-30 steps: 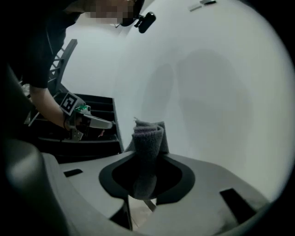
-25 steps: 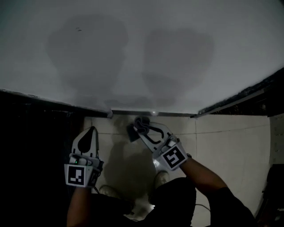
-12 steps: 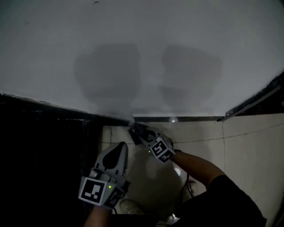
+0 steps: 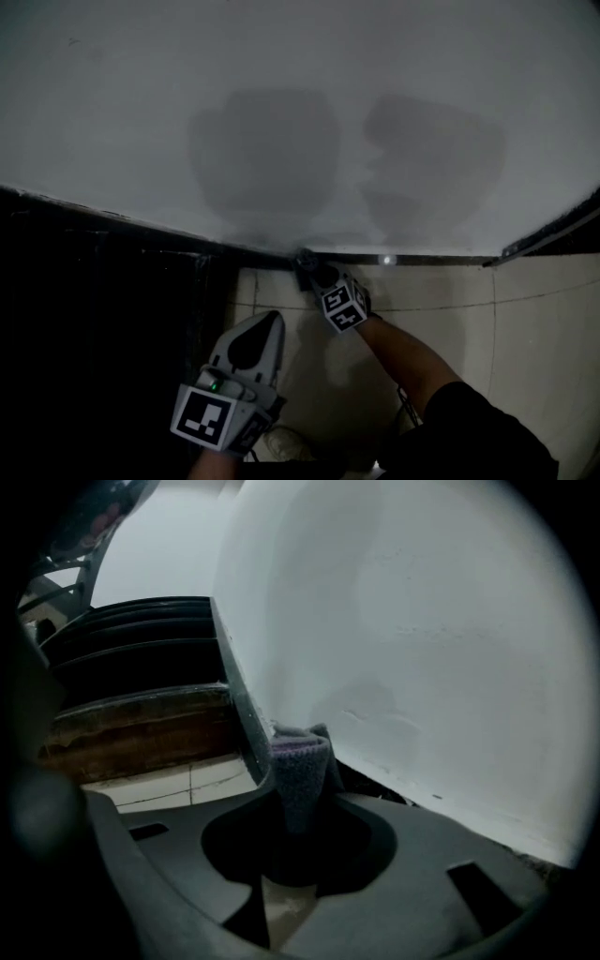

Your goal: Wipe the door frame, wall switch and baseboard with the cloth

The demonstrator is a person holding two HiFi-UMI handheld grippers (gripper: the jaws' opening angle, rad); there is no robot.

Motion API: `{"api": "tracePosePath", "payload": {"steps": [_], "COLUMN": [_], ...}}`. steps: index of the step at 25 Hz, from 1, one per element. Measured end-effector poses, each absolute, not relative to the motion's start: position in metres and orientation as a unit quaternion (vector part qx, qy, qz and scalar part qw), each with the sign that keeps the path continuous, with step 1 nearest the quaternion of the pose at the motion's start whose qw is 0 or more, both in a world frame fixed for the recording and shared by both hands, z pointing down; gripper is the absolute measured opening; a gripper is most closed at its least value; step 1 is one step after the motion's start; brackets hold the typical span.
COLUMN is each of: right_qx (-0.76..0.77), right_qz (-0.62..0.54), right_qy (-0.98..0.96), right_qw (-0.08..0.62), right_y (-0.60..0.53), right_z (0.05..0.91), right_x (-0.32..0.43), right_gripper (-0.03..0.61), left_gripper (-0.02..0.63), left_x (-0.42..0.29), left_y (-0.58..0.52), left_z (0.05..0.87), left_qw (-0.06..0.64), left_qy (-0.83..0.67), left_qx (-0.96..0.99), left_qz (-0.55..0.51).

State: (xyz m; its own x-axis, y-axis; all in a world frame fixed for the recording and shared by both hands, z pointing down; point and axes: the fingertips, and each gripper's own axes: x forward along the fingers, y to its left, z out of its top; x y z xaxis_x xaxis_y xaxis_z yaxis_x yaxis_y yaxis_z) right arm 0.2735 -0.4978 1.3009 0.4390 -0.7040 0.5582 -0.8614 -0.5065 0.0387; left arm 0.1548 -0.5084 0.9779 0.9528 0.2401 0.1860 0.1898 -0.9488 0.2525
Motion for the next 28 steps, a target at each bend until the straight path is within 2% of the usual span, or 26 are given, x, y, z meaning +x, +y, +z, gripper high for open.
{"api": "tracePosePath", "payload": {"steps": [10,18,28], "right_qx": [0.858,0.866,0.876], "right_qz": [0.257,0.268,0.264], "right_qy": [-0.413,-0.386,-0.358], "right_qw": [0.166,0.173,0.189], "right_y": [-0.445,-0.392,-0.324], "right_z": [1.307,1.307,1.298], "right_x": [0.294,0.310,0.324], "right_gripper": [0.095,0.096,0.095], "left_gripper": [0.000,0.000,0.000], "left_x": [0.170,0.178,0.185], "left_y": [-0.441,-0.396,-0.353], "left_z": [0.985,0.981,0.991], "left_qw": [0.048,0.056,0.026], "left_qy": [0.194,0.247,0.301], "left_qx": [0.973,0.961,0.947], "left_qz": [0.113,0.109,0.111]}}
